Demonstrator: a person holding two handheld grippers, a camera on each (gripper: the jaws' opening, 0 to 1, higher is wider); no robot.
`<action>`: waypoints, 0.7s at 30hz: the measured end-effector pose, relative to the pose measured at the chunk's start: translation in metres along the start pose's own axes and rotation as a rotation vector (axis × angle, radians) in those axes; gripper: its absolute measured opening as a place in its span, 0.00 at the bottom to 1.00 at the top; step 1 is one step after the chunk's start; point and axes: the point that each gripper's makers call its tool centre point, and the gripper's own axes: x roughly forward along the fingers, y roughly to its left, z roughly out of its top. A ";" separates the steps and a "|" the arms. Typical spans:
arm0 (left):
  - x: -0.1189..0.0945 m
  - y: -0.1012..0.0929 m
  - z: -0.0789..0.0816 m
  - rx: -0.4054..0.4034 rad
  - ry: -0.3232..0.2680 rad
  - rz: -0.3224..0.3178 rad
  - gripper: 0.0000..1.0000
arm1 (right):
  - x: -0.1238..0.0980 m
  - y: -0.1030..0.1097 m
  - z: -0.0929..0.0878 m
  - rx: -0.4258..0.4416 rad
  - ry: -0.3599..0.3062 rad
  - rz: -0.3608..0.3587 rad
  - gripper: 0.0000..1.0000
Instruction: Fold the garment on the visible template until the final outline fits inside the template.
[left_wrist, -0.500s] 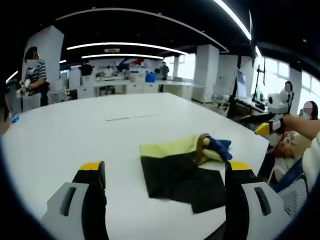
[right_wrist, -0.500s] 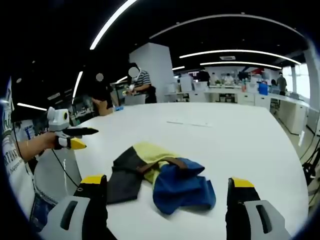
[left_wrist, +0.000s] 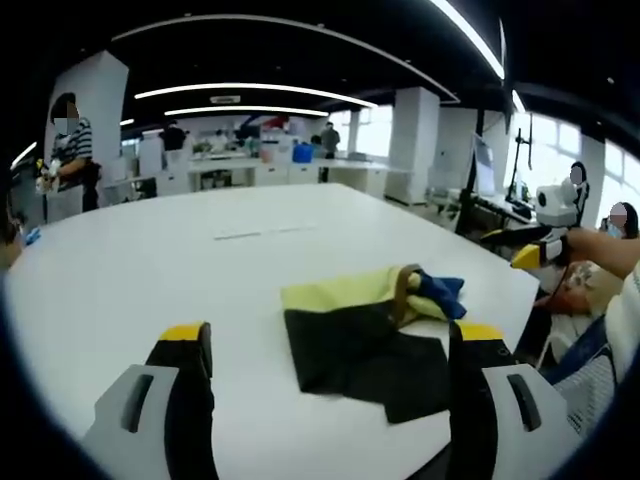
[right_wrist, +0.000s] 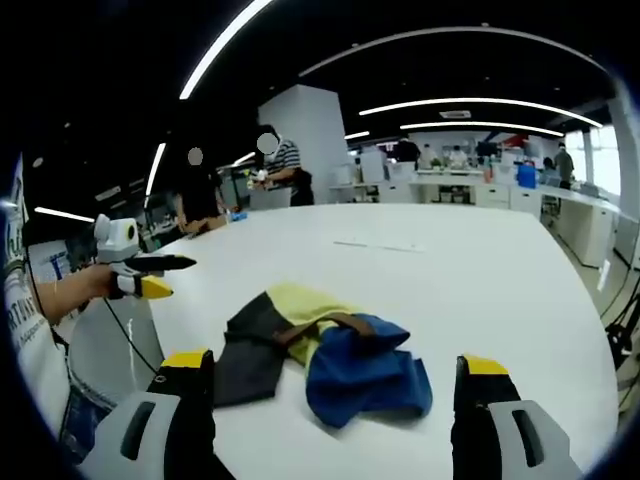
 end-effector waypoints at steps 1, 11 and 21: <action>0.000 0.000 0.000 0.001 0.000 0.000 0.95 | 0.000 0.000 0.000 -0.001 0.001 0.000 0.99; 0.001 -0.001 -0.005 0.014 0.015 -0.005 0.92 | 0.000 -0.002 0.000 -0.013 -0.002 0.000 0.99; 0.013 0.001 -0.009 0.045 0.025 -0.022 0.82 | 0.006 -0.009 -0.001 -0.001 -0.018 0.005 0.96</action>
